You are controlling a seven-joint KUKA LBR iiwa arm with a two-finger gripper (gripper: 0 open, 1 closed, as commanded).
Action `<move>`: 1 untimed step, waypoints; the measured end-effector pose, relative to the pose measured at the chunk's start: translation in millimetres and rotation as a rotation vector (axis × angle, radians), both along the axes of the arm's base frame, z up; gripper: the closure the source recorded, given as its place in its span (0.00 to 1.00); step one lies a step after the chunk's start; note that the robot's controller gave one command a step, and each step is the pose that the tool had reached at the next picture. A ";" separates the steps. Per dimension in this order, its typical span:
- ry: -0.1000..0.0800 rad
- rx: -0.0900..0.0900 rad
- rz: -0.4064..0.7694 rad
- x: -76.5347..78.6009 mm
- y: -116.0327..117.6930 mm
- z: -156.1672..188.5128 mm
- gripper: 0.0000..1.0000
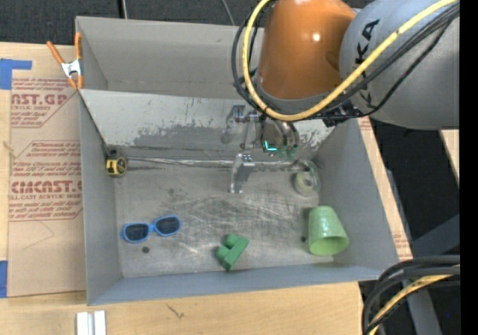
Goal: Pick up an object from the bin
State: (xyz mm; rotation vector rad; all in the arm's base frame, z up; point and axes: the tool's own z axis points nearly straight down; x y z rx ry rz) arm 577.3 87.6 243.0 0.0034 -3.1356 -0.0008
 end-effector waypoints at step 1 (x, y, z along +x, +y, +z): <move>-0.013 0.003 0.493 -56.7 -23.2 -151.4 0.00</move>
Offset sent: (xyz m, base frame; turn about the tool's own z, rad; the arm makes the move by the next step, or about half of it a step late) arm -0.0657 -0.0283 -0.1730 -0.5102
